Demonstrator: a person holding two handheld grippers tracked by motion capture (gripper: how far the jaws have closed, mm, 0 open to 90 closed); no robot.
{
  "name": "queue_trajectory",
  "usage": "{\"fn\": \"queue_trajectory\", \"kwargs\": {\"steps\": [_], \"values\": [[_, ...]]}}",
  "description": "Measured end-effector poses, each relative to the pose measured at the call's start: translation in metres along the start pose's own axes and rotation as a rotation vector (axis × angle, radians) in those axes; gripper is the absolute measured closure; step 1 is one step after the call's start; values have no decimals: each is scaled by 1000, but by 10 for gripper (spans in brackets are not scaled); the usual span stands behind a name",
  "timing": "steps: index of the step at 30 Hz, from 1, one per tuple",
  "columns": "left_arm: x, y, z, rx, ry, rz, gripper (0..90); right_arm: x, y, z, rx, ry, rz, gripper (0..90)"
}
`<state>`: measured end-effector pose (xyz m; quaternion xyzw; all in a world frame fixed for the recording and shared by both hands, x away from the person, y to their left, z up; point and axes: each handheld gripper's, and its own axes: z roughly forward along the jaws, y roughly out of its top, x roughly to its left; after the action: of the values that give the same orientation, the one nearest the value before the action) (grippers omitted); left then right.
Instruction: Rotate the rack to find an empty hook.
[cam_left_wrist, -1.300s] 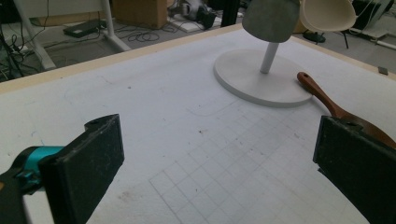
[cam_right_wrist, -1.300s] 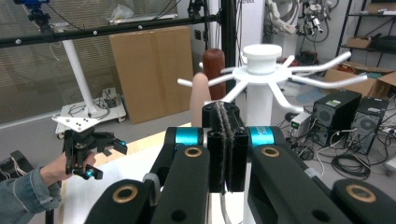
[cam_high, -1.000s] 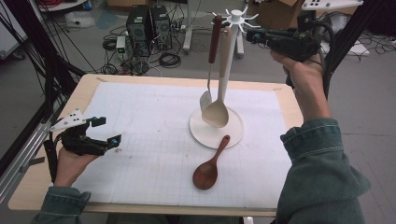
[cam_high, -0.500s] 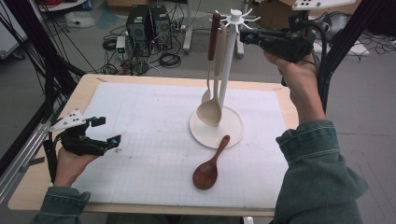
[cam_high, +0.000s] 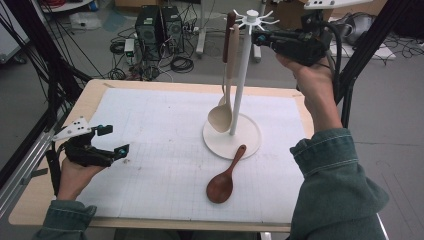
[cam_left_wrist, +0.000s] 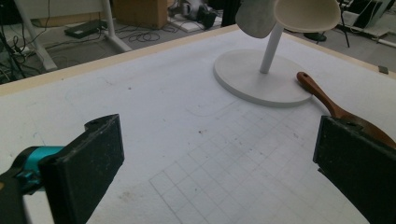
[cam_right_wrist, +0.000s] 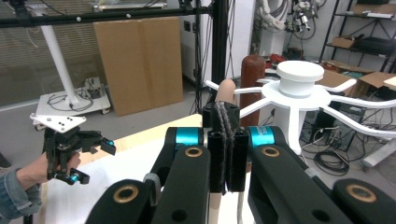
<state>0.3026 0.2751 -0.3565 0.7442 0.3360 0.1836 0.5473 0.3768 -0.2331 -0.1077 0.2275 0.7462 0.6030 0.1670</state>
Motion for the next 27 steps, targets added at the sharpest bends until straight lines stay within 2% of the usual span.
{"fn": "queue_trajectory", "kwargs": {"steps": [20,27], "values": [[0,0,-1,3,-1,1,24,11,0,11,-9,-40,-14,900],[0,1,-1,0,-1,0,24,14,0,12,-18,-38,-20,900]]}}
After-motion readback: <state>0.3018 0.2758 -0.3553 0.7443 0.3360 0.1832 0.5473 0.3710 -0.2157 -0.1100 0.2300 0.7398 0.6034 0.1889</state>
